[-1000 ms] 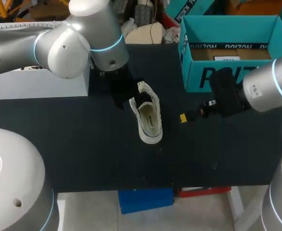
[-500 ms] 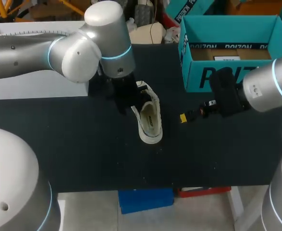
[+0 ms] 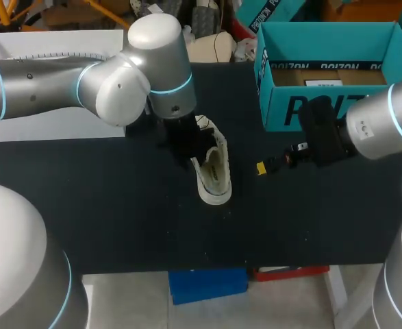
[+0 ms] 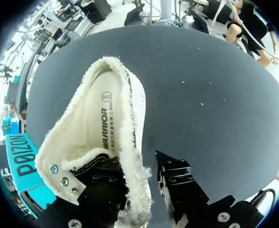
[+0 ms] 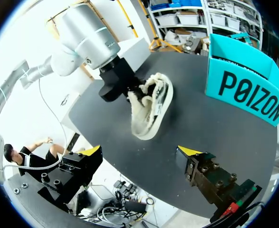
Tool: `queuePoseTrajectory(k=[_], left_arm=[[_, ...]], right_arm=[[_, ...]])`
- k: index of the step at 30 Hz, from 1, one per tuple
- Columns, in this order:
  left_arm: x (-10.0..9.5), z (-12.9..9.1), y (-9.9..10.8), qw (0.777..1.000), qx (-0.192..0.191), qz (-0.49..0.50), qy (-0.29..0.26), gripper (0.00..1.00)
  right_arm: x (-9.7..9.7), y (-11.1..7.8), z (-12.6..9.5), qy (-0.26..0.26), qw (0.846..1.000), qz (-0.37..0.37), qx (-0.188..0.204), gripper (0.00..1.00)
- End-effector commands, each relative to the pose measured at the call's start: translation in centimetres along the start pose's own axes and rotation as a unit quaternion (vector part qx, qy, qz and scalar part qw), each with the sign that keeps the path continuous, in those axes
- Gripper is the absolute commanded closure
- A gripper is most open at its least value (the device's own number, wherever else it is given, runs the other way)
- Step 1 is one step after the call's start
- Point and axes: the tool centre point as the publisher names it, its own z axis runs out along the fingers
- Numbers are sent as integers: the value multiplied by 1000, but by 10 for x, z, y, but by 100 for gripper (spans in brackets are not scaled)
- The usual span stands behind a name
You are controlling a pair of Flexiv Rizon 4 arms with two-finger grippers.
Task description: Take the shoe out of the shoebox, open the shoe tongue, remove and reinsert the insole, then place the shoe into the shoebox
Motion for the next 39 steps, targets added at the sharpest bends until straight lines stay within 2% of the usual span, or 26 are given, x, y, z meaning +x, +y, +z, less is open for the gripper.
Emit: queuePoseTrajectory(k=[1, 7, 12, 15, 17, 23, 27, 30, 39], left_arm=[[-4, -4, -1, 1000, -4, 7, -6, 100], [-8, -38, -10, 1000, 2, 12, -25, 100], [-11, -81, -16, 998, 2, -16, -58, 100], [-10, -120, -11, 995, -25, -55, -74, 100], [-7, -147, -4, 992, -61, -81, -77, 100], [6, -220, 20, 962, -143, -180, -150, 100], [28, -258, 39, 934, -182, -245, -183, 100], [55, -277, 49, 915, -209, -290, -190, 100], [142, -281, 79, 865, -215, -414, -184, 100]], right_arm=[[1, 0, 1, -1, 1000, 1, 1, 0], [1, 0, 1, -1, 1000, 1, 1, 0], [1, 0, 1, -1, 1000, 1, 1, 0], [1, 0, 1, -1, 1000, 1, 1, 0], [1, 0, 1, -1, 1000, 1, 1, 0], [1, 0, 1, -1, 1000, 1, 1, 0], [1, 0, 1, -1, 1000, 1, 1, 0], [1, 0, 1, -1, 1000, 1, 1, 0], [1, 0, 1, -1, 1000, 1, 1, 0]])
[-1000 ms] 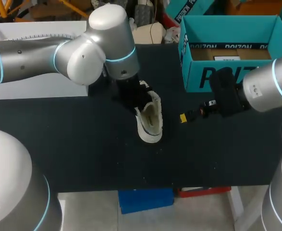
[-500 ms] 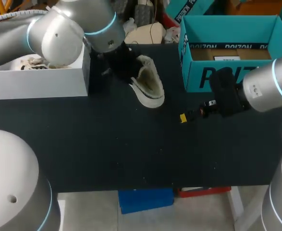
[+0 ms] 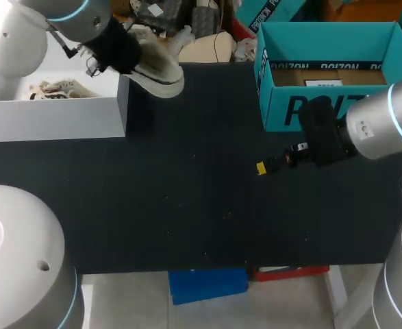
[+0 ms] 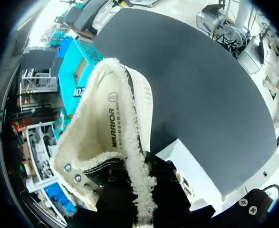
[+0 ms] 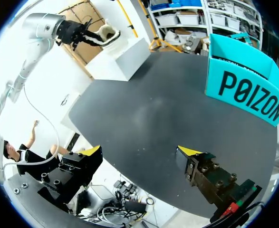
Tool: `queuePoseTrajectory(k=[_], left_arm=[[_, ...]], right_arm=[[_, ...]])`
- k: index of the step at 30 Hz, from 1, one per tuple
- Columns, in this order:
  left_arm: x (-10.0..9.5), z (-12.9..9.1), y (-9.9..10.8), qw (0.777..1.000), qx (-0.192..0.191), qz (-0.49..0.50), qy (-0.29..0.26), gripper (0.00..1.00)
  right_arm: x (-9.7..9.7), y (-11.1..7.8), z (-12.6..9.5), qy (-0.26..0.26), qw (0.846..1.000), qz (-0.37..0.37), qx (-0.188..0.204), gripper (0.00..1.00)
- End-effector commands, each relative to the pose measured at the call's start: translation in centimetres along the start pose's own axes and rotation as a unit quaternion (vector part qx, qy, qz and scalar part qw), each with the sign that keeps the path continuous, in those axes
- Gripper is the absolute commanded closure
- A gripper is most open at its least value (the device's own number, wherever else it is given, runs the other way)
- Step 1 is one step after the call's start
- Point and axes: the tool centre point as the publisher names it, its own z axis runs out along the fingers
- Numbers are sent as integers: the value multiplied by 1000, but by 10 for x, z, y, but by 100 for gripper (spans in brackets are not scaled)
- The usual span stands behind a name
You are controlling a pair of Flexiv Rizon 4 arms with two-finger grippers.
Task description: Take the shoe out of the shoebox, open the shoe tongue, remove and reinsert the insole, then place the shoe into the shoebox
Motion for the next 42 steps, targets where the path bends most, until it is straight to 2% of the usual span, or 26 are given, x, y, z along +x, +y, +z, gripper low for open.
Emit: queuePoseTrajectory(k=[1, 3, 6, 25, 27, 29, 31, 36, 42], left_arm=[[40, -39, 30, 992, -35, -115, -25, 100], [50, -39, 45, 989, -41, -138, -21, 100], [60, -39, 57, 985, -55, -161, -11, 100], [57, -36, 59, 983, -55, -174, -10, 100], [50, -27, 69, 979, -55, -197, 8, 100], [46, -20, 84, 974, -77, -214, 9, 100], [42, -17, 99, 967, -80, -241, 16, 100], [34, -4, 137, 951, -116, -285, 19, 100], [26, 14, 172, 939, -123, -319, 25, 100]], right_arm=[[1, 0, 1, -1, 1000, 1, 1, 0], [1, 0, 1, -1, 1000, 1, 1, 0], [1, 0, 1, -1, 1000, 1, 1, 0], [1, 0, 1, -1, 1000, 1, 1, 0], [1, 0, 1, -1, 1000, 1, 1, 0], [1, 0, 1, -1, 1000, 1, 1, 0], [1, 0, 1, -1, 1000, 1, 1, 0], [1, 0, 1, -1, 1000, 1, 1, 0], [1, 0, 1, -1, 1000, 1, 1, 0]])
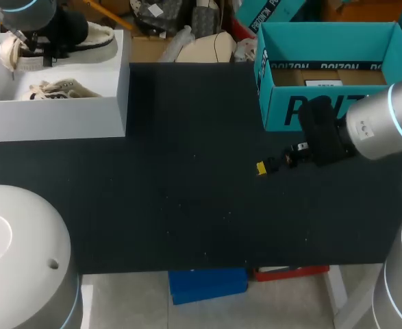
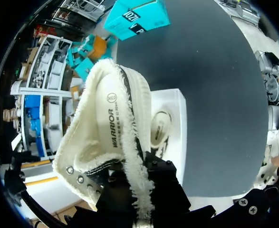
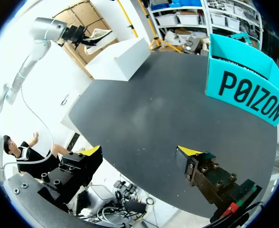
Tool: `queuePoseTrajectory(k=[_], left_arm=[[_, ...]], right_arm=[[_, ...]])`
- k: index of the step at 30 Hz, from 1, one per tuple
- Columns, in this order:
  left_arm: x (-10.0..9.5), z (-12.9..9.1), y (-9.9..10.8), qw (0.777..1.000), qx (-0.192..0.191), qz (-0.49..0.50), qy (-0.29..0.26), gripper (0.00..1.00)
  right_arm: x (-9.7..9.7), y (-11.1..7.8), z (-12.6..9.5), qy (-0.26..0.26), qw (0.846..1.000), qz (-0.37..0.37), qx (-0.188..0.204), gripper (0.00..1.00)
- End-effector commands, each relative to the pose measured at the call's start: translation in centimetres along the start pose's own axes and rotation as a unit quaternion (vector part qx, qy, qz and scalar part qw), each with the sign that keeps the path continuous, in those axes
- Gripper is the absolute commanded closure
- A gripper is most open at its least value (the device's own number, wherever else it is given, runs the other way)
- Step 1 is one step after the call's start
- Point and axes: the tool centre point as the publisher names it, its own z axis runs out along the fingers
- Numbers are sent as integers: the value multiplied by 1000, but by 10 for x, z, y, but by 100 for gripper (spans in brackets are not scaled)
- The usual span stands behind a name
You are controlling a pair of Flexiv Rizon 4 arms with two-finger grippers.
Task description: Take the shoe out of the shoebox, open the shoe tongue, remove and reinsert the insole, then place the shoe into the shoebox
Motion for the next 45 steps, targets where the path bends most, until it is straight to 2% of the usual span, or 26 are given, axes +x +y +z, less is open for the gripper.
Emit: queuePoseTrajectory(k=[1, 7, 15, 21, 34, 45], left_arm=[[-33, 24, 4, 1000, -5, -5, 15, 100], [-51, 50, 22, 1000, 4, 10, 23, 100], [-62, 92, 35, 999, 1, 24, 37, 100], [-64, 123, 39, 999, -6, 27, 43, 100], [-63, 170, 46, 998, -8, 29, 63, 100], [-51, 212, 48, 996, -12, 31, 85, 100]], right_arm=[[1, 0, 1, -1, 1000, 1, 1, 0], [1, 0, 1, -1, 1000, 1, 1, 0], [1, 0, 1, -1, 1000, 1, 1, 0], [1, 0, 1, -1, 1000, 1, 1, 0], [1, 0, 1, -1, 1000, 1, 1, 0], [1, 0, 1, -1, 1000, 1, 1, 0]])
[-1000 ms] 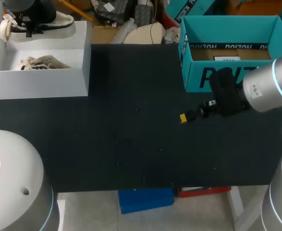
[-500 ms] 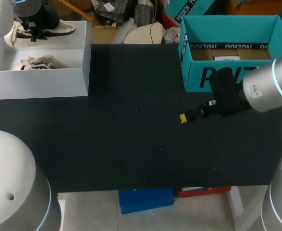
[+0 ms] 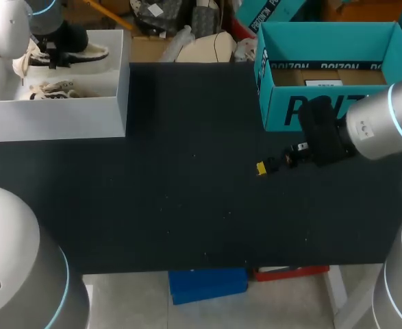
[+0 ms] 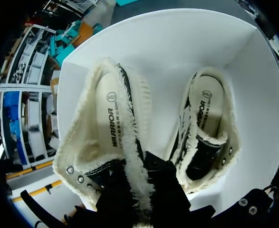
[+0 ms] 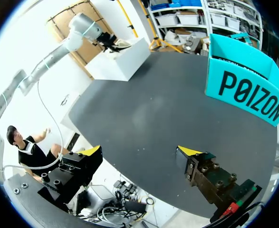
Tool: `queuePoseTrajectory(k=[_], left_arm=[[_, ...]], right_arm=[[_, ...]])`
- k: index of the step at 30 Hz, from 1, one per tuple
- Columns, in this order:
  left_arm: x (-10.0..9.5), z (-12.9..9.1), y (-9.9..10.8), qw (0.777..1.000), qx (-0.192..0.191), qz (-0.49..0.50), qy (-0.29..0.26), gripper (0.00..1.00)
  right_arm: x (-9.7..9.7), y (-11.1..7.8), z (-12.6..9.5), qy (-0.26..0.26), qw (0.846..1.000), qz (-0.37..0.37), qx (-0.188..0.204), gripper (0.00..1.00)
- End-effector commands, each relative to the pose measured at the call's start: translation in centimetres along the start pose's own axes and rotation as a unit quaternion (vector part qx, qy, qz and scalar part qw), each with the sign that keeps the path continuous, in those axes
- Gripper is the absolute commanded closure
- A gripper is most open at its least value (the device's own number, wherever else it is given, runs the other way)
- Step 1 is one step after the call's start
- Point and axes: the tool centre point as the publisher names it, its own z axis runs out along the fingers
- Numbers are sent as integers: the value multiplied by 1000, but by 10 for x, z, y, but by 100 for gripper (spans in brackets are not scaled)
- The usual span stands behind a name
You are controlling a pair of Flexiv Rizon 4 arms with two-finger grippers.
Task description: Take the shoe out of the shoebox, open the shoe tongue, remove and reinsert the insole, then place the shoe into the shoebox
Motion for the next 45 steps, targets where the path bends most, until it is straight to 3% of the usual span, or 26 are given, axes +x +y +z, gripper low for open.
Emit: queuePoseTrajectory(k=[1, 17, 18, 19, 20, 21, 22, 24, 26, 31, 32, 33, 34, 35, 37, 40, 42, 45], left_arm=[[-6, 22, -1, 1000, 2, 6, 7, 100], [13, 64, 2, 999, -8, 12, 36, 98], [13, 64, 2, 999, -9, 11, 36, 77], [13, 64, 2, 999, -10, 11, 36, 42], [14, 64, 2, 999, -10, 11, 37, 20], [14, 61, 1, 999, -10, 10, 38, 20], [14, 59, 1, 999, -10, 11, 38, 20], [15, 52, 1, 999, -12, 16, 39, 31], [15, 43, 0, 999, -10, 18, 43, 49], [14, 23, -2, 999, -23, 22, 39, 64], [14, 23, -2, 999, -26, 21, 39, 78], [14, 23, -2, 999, -28, 19, 40, 100], [14, 23, -2, 999, -28, 17, 43, 100], [15, 22, -2, 999, -32, 11, 43, 90], [13, 14, -3, 999, -28, 7, 43, 25], [11, -9, -7, 999, -26, 0, 35, 20], [10, -27, -8, 999, -22, -20, 37, 0], [13, -54, -8, 998, -24, -42, 42, 0]], right_arm=[[1, 0, 1, -1, 1000, 1, 1, 0], [1, 0, 1, -1, 1000, 1, 1, 0], [1, 0, 1, -1, 1000, 1, 1, 0], [1, 0, 1, -1, 1000, 1, 1, 0], [1, 0, 1, -1, 1000, 1, 1, 0], [1, 0, 1, -1, 1000, 1, 1, 0], [1, 0, 1, -1, 1000, 1, 1, 0], [1, 0, 1, -1, 1000, 1, 1, 0], [1, 0, 1, -1, 1000, 1, 1, 0], [1, 0, 1, -1, 1000, 1, 1, 0], [1, 0, 1, -1, 1000, 1, 1, 0], [1, 0, 1, -1, 1000, 1, 1, 0], [1, 0, 1, -1, 1000, 1, 1, 0], [1, 0, 1, -1, 1000, 1, 1, 0], [1, 0, 1, -1, 1000, 1, 1, 0], [1, 0, 1, -1, 1000, 1, 1, 0], [1, 0, 1, -1, 1000, 1, 1, 0], [1, 0, 1, -1, 1000, 1, 1, 0]])
